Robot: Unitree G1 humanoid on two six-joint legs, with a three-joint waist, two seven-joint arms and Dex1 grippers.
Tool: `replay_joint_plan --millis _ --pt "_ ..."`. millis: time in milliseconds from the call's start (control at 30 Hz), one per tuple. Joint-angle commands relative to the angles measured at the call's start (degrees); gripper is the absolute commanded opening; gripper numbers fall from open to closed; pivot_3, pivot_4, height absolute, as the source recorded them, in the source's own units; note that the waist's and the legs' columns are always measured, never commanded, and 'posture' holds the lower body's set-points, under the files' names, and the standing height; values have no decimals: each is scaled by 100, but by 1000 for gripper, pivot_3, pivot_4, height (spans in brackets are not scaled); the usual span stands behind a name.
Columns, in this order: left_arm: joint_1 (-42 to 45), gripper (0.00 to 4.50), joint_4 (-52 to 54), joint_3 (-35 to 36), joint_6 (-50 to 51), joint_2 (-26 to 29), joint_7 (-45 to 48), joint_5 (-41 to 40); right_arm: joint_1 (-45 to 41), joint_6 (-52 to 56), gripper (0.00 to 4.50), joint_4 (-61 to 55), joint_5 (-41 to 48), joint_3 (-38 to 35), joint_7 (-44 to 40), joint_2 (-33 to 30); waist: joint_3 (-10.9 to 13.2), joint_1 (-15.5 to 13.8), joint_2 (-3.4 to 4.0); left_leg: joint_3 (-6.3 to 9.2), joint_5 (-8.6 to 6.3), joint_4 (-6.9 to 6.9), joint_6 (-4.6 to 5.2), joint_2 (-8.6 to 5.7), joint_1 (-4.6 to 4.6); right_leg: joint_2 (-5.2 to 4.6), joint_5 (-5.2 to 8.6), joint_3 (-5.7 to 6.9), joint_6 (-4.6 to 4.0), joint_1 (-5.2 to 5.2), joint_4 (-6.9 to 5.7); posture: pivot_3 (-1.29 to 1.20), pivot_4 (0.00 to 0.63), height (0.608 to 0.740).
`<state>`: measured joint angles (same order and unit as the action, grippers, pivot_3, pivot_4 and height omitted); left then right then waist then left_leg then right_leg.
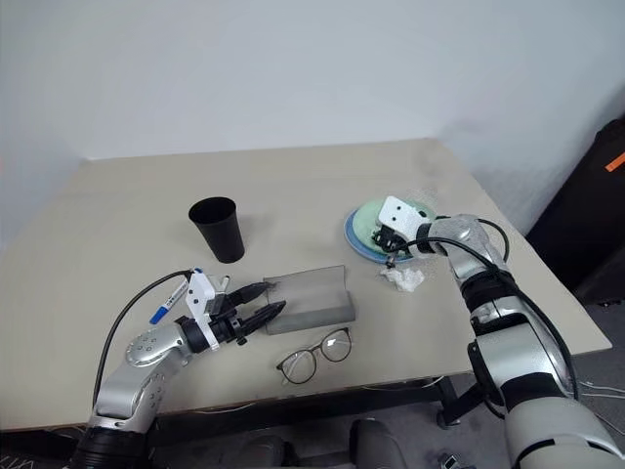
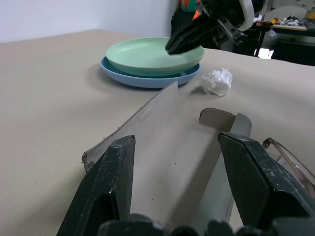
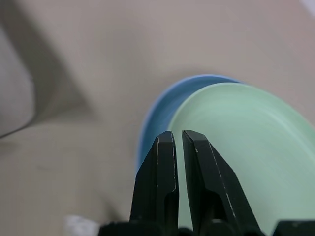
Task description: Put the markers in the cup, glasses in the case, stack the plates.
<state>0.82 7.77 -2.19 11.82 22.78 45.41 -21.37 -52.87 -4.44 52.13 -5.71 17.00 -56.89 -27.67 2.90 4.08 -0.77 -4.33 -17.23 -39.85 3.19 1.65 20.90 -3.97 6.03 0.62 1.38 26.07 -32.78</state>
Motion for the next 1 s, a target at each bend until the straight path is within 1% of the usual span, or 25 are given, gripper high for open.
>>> replay_joint_plan --millis 33,133,200,233,367,600,833,1000 --pt "44 2803 201 72 -104 10 -28 -29 -242 -159 832 -38 2 -148 -94 -10 0 0 1 0 0 0 0 0 -1 0 0 0 0 0 -2 0 0 740" --pt "54 2803 194 67 -100 7 -33 -26 -195 -221 1745 -119 28 -218 -93 -72 -1 -1 2 1 1 0 -1 1 -5 0 -1 0 -2 -3 -3 0 0 740" --pt "68 2803 185 55 -99 7 -28 -25 -160 -207 2466 -286 111 -328 -85 -138 0 -1 3 1 1 -1 -1 1 -7 -1 -1 0 -2 -5 -4 0 0 740" --pt "75 2803 182 51 -99 7 -24 -23 -132 -179 2736 -392 157 -375 -136 -184 0 -1 3 2 1 -1 -1 1 -7 -2 -1 0 -2 -5 -3 0 0 740" --pt "128 2803 150 42 -96 9 -6 -21 163 295 2736 -1036 411 -568 -656 -483 0 -7 5 3 0 0 -1 1 -6 -1 -1 1 -2 -4 -3 0 0 740" --pt "245 2803 29 29 -108 13 61 -10 894 1469 2736 -2014 463 -495 -1381 -1088 -1 -6 6 4 0 -1 -1 -1 -9 -4 -1 3 -3 -10 0 0 0 740" --pt "308 2803 -42 -25 -108 -16 117 8 1199 1983 2736 -2249 296 -410 -1331 -1180 -1 -2 8 3 3 -3 -6 7 -27 0 -1 0 -3 -14 -6 0 0 740" --pt "363 2803 -93 -53 -119 -21 125 11 1159 2076 2736 -1917 135 -315 -1063 -1085 -2 -2 7 3 3 -6 -7 4 -24 -2 -1 0 -3 -15 -4 0 0 740"
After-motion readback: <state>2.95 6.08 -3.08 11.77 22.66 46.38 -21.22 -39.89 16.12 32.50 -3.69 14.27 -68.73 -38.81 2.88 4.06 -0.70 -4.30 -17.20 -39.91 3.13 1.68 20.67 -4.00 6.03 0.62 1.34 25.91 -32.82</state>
